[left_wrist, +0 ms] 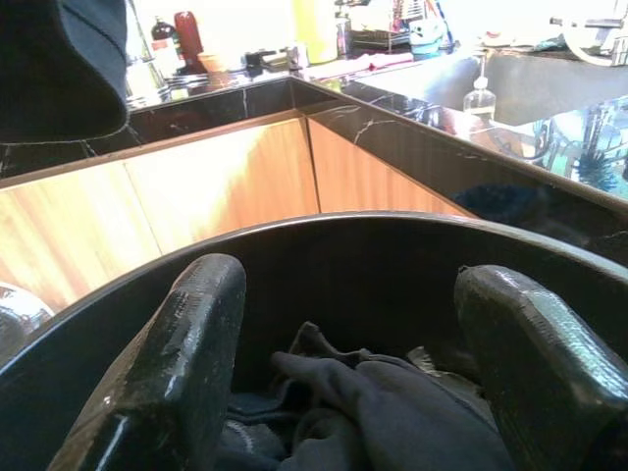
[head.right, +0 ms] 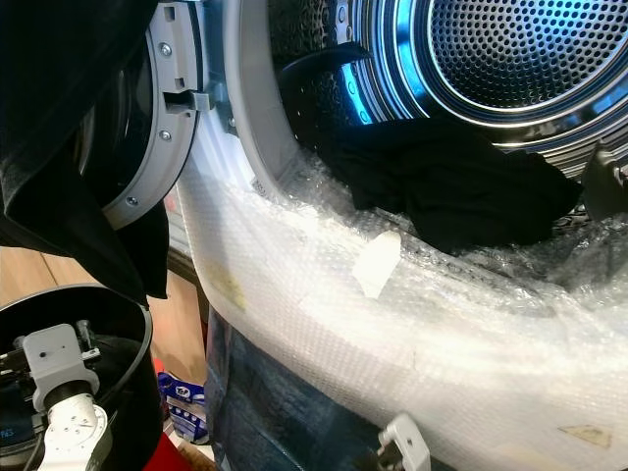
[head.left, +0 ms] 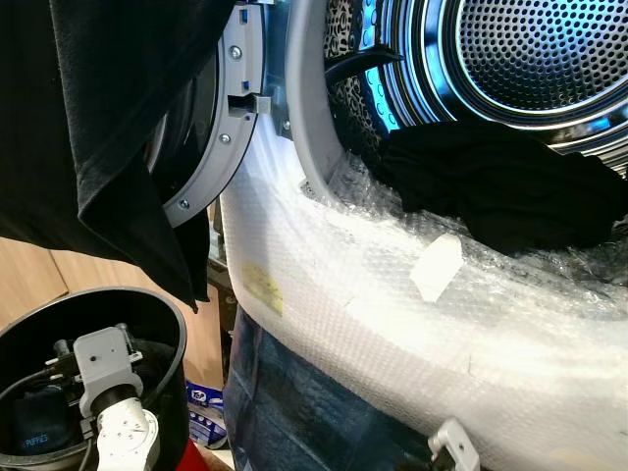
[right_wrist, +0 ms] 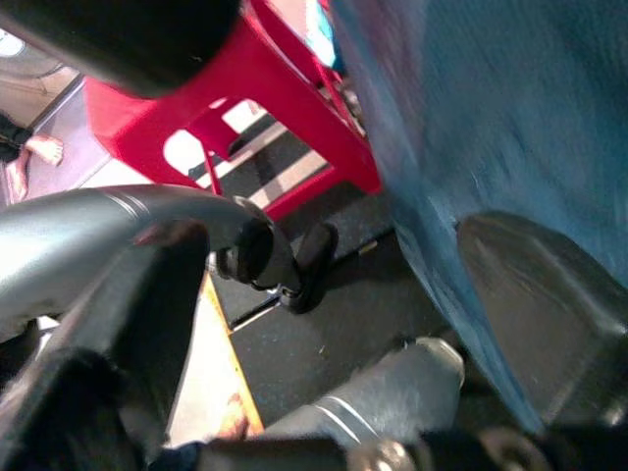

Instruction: Clothes washing

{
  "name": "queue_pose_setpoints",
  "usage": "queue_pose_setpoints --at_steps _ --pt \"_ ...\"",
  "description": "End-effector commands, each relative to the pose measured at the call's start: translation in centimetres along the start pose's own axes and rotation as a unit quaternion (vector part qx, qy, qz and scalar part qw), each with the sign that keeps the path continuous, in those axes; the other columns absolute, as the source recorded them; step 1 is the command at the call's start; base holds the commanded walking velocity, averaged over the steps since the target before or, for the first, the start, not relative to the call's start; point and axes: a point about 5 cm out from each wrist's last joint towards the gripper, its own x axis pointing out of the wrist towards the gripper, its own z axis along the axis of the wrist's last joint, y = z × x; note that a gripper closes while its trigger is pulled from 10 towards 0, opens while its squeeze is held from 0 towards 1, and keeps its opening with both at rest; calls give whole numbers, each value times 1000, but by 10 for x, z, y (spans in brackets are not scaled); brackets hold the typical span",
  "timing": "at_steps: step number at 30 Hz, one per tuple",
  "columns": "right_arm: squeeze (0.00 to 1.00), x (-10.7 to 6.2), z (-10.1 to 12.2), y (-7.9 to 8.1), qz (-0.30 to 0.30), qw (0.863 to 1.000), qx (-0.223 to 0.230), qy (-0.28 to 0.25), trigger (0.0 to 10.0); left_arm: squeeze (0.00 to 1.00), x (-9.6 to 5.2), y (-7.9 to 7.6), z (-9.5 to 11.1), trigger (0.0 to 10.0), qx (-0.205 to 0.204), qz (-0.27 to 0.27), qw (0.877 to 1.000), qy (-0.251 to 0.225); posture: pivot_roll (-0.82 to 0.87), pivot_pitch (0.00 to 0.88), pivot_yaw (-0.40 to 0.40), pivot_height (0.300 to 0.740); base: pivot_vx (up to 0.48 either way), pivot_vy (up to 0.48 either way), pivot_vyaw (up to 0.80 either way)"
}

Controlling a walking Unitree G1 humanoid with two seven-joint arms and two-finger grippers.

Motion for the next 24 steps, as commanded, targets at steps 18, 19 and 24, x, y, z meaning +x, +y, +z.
queue_pose_setpoints --at_steps 18,19,24 --pt "0 21 -96 -14 -175 967 25 183 10000 0 3 2 2 10000 11 -11 1000 3 -61 0 -53 740 0 0 0" --pt "0 21 -97 -15 -199 962 34 186 10000 0 2 3 2 10000 11 -11 1000 3 -59 0 -47 740 0 0 0" --pt "0 16 -103 -25 -339 919 112 170 10000 0 -2 5 3 10000 12 -17 1000 2 -48 0 -34 740 0 0 0"
